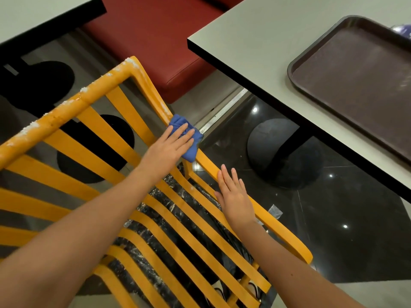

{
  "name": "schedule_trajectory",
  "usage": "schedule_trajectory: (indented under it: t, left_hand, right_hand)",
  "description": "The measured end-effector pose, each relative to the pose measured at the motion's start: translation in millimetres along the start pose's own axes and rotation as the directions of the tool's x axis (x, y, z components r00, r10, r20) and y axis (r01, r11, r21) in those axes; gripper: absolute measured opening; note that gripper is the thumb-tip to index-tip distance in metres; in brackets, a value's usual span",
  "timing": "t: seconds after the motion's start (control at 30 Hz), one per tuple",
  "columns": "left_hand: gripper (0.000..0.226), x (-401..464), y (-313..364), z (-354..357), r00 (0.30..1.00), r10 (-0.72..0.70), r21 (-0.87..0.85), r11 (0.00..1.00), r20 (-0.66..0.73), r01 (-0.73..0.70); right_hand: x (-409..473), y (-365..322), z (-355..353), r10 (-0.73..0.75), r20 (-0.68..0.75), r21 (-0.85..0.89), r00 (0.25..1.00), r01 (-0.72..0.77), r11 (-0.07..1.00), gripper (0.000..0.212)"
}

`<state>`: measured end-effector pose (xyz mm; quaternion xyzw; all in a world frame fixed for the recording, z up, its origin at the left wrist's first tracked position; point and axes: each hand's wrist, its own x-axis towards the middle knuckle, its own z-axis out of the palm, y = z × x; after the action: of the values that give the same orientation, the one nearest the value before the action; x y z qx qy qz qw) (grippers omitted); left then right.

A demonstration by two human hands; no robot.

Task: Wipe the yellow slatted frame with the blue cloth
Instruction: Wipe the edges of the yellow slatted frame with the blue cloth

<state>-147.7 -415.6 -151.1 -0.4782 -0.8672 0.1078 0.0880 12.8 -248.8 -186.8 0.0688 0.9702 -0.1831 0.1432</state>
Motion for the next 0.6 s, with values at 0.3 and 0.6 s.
schedule_trajectory:
  t: [0.3, 0.6]
  left_hand:
    - [0.078, -4, 10, -6, 0.982, 0.098, -0.041, 0.995, 0.160, -0.092]
    - [0.083, -8, 24, 1, 0.997, 0.013, -0.085, 0.996, 0.070, -0.007]
  right_hand:
    - [0, 1, 1, -0.020, -0.026, 0.045, 0.999, 0.021, 0.999, 0.058]
    - [-1, -4, 1, 0.004, -0.024, 0.029, 1.000, -0.004, 1.000, 0.060]
